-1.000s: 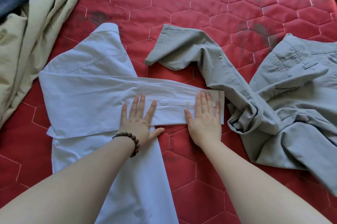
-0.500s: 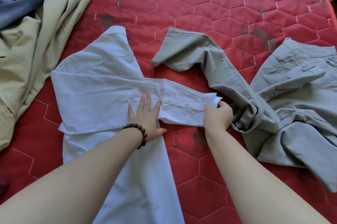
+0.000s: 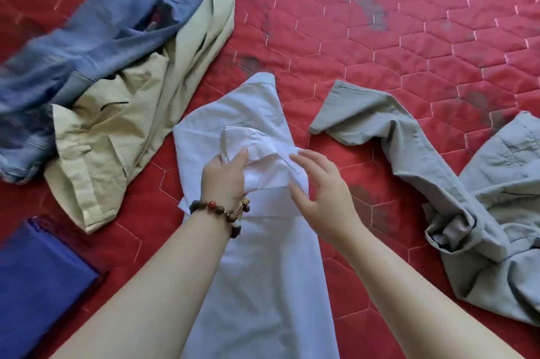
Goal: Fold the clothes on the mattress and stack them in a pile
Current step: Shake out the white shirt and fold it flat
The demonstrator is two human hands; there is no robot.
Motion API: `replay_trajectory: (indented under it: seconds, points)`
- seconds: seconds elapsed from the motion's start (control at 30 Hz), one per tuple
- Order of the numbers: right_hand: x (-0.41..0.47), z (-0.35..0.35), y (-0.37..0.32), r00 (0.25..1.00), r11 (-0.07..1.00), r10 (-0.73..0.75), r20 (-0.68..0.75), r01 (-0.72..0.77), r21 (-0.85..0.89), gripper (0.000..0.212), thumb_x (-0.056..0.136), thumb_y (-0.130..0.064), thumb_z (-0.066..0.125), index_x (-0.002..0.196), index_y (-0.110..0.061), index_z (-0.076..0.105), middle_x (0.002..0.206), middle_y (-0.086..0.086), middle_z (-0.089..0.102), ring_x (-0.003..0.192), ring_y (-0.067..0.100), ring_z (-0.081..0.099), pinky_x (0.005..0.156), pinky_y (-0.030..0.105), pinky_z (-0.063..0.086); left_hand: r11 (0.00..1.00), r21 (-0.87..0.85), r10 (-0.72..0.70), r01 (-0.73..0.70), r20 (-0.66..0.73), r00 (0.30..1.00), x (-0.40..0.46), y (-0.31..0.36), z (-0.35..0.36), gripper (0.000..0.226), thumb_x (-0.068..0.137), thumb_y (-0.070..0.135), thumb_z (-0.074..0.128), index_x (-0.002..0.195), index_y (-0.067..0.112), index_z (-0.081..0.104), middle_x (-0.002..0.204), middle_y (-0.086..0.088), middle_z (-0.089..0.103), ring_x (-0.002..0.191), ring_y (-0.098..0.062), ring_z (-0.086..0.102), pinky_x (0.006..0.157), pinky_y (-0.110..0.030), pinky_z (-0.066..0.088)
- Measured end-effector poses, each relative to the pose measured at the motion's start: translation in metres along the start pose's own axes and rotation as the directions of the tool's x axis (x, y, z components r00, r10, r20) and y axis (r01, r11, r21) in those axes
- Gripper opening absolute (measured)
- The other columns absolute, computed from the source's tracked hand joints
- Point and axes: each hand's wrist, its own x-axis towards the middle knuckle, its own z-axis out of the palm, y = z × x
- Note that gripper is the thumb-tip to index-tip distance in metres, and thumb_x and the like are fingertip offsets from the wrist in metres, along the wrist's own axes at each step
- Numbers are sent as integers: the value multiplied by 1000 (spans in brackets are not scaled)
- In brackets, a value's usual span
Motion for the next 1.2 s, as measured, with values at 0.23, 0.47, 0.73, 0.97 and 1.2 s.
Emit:
replay_trajectory:
  seconds: [0.23,0.47,0.73,0.97,1.2]
  points:
    - [0,70,66,916,752,194,350,90,-653,88,91,-56,47,153,-27,-8,161,6,-13,148,23,-14,119,50,-5,868,496,-44,27,23,999,53,-61,-70,23,88,15,60,105,1,67,94,-7,66,88,-25,61,72,-27,44]
    - [2,89,83,934,666,112,339,183,-723,74,89,-64,12,154,-28,7,162,9,4,149,25,1,117,55,-6,915,399,42,-64,63,997,75,-56,-86,14,84,8,63,97,9,67,92,-10,71,88,-27,67,77,-39,56]
    - [15,86,74,954,780,142,264,56,-623,62,98,-54,17,153,-25,14,161,7,1,149,21,-2,119,44,-9,607,770,309,-197,1,951,65,-67,-81,53,79,15,60,130,16,44,122,-9,56,105,-27,54,80,-32,40]
    - [85,76,76,975,826,128,182,-4,-563,57,91,-32,60,144,-18,41,144,11,39,138,29,29,113,43,18,96,835,307,-542,494,814,76,-84,-83,60,99,41,39,151,17,24,161,-6,9,149,-18,3,118,-34,9]
    - [130,61,77,931,694,291,219,-49,-718,34,85,-50,61,94,-18,56,102,2,50,109,28,43,83,40,30,19,892,399,-452,408,821,114,-75,-74,58,99,41,34,151,17,22,160,0,18,146,-17,14,111,-37,19]
